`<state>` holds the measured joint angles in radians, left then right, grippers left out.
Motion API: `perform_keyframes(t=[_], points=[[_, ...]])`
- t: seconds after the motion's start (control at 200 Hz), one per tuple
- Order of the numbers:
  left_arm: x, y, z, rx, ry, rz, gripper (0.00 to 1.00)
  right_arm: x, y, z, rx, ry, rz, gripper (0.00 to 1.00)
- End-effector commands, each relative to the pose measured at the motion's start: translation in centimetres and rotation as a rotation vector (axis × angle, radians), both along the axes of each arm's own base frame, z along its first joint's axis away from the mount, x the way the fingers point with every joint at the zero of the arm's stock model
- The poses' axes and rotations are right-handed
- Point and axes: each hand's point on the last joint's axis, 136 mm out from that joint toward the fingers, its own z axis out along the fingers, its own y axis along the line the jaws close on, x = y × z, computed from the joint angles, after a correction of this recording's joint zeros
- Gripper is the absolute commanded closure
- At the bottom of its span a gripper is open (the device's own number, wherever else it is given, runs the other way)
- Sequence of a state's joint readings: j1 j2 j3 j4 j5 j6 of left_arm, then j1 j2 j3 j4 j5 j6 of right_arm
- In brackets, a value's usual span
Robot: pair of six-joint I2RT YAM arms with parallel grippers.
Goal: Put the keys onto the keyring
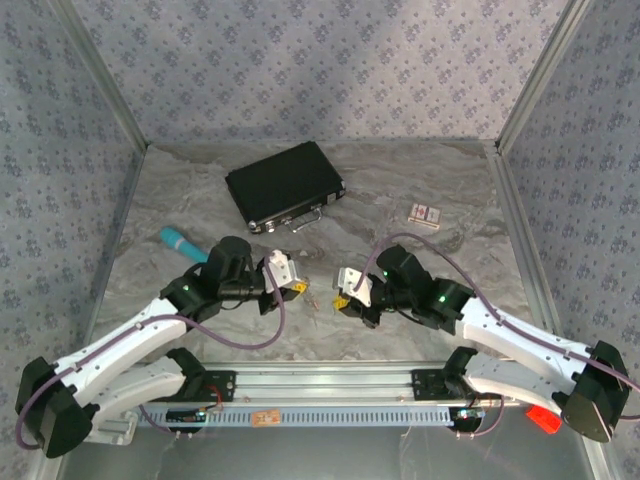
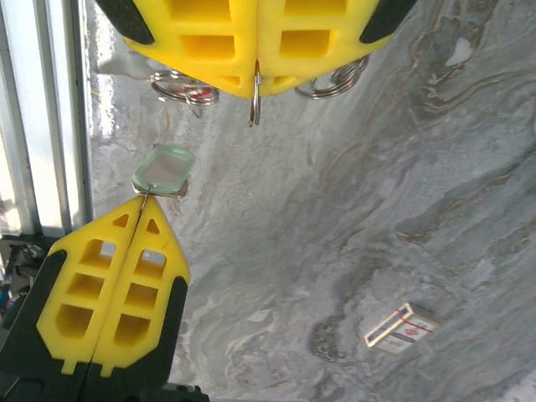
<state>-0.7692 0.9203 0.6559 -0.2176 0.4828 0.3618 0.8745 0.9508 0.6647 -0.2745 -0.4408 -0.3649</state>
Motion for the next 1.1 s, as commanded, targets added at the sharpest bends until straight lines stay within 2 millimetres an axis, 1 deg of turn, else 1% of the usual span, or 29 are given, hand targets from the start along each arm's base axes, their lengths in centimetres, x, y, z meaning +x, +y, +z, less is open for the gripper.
perform_keyframes(t=[0.0, 0.125, 0.255, 0.365, 0.55, 0.825, 1.094], points=[[-0.6, -0.9, 1.2, -0.017, -0.027, -0.058, 1.0, -1.2, 0.7, 1.8, 0.036, -0.011, 0.078, 1.0], [-1.0, -1.4, 0.9, -0.011, -0.031, -0.074, 1.0, -1.2, 1.2, 2.1, 0.052, -0.008, 0.079, 1.0], [-1.1, -2.0, 0.6, -0.009, -0.027, -0.08, 1.0, -0.8, 1.7, 2.4, 0.064, -0.019, 0.057, 1.0], [-1.2, -2.1, 0.5, -0.003, -0.029, -0.086, 1.0, -0.3, 2.0, 2.7, 0.084, -0.034, 0.034, 1.0], [-1.1, -2.2, 0.5, -0.001, -0.038, -0.086, 1.0, 1.0, 2.2, 3.0, 0.093, -0.084, -0.034, 1.0], [-1.2, -2.4, 0.8, -0.004, -0.04, -0.084, 1.0, 1.1, 2.7, 3.8, 0.117, -0.119, -0.031, 1.0], [-1.2, -2.5, 1.0, -0.009, -0.042, -0.083, 1.0, 1.3, 3.3, 3.7, 0.12, -0.115, -0.027, 1.0]])
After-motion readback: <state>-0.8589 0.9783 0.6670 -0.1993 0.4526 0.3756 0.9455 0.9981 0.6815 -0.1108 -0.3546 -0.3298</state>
